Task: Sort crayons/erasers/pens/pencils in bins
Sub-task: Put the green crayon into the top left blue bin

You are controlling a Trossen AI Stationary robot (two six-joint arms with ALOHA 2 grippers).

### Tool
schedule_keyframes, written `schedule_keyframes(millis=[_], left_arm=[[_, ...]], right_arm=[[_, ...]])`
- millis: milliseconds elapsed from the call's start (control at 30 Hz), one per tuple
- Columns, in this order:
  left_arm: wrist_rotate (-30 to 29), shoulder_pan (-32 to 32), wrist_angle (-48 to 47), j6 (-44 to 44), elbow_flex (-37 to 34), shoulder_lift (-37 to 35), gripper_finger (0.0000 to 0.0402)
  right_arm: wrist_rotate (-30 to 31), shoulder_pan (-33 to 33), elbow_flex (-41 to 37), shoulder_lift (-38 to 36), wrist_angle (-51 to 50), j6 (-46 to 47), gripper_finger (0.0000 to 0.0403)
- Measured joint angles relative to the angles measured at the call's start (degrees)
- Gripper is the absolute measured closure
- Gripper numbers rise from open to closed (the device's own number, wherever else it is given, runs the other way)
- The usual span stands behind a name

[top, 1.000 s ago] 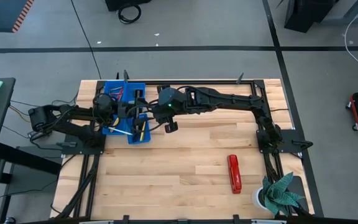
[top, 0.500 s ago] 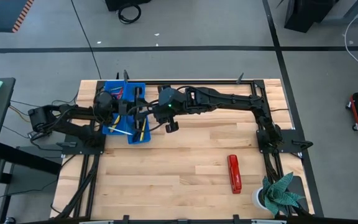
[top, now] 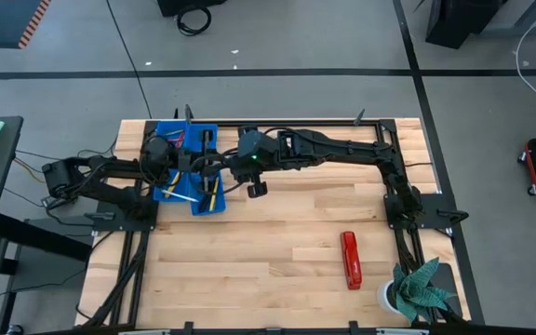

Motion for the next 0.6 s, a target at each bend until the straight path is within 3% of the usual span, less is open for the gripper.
schedule_keyframes(millis=[167,300,600], left_arm=[[-0.05,0.16,-1.05,-0.14,-0.03,0.17,0.0367],[-1.41,2.00,0.51,0.58,0.00,-0.29,0.0367],[-3.74,14.37,-13.45,-5.60,-0.08,-6.96,0.0367]], right_arm=[[-0.53,-0.28,0.21,0.00,-3.54,2.99,0.0372],[-0.61,-0.85,0.06,-0.02,-12.75,7.73,0.0373],[-0.23,-1.85,-0.01,0.00,-29.16,19.86,0.0373]])
